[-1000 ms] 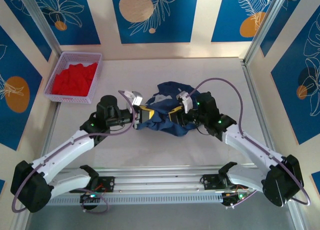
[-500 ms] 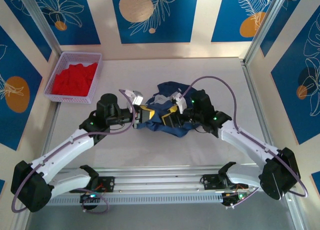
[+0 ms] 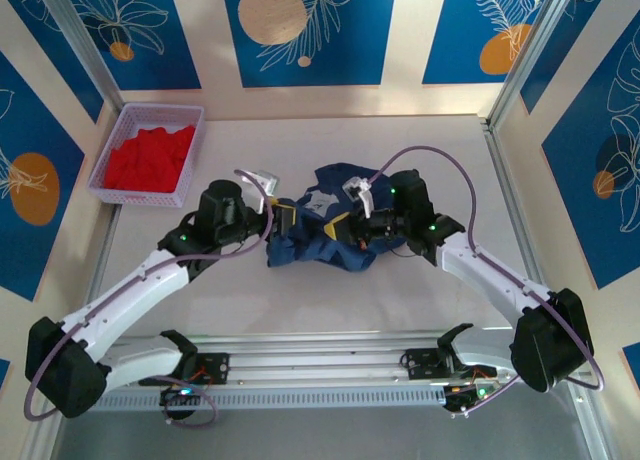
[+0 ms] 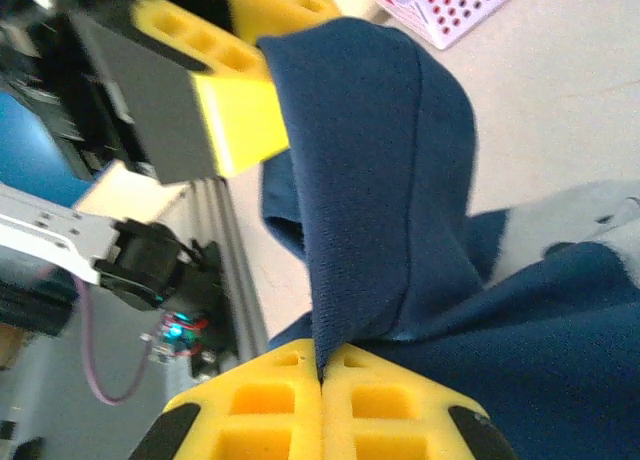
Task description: Fold the inside-out t-shirt
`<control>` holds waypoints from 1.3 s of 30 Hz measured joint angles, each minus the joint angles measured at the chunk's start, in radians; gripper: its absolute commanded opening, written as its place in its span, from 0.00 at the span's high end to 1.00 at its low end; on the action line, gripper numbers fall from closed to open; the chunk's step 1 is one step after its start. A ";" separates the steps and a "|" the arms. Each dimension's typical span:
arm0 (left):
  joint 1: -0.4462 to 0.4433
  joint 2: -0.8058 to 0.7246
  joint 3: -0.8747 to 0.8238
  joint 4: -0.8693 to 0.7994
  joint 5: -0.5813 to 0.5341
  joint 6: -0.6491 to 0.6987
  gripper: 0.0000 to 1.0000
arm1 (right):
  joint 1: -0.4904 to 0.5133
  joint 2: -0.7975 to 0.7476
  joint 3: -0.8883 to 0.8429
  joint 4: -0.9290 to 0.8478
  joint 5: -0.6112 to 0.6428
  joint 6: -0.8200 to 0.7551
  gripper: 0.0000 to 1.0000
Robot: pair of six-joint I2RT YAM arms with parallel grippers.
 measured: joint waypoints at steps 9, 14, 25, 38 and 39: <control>-0.047 -0.124 -0.013 -0.117 -0.101 0.006 0.40 | -0.026 0.016 0.000 0.114 -0.077 0.142 1.00; -0.089 -0.219 -0.041 -0.130 -0.016 0.007 0.59 | -0.026 0.043 0.000 0.121 -0.079 0.166 1.00; -0.165 -0.064 -0.068 -0.063 0.243 -0.024 0.54 | -0.032 0.045 0.000 0.120 -0.072 0.178 1.00; -0.187 0.099 -0.066 0.041 0.260 -0.057 0.81 | -0.032 0.042 0.000 0.125 -0.006 0.227 1.00; -0.209 0.089 -0.066 0.061 0.272 -0.048 0.80 | -0.032 0.042 0.000 0.124 0.018 0.244 1.00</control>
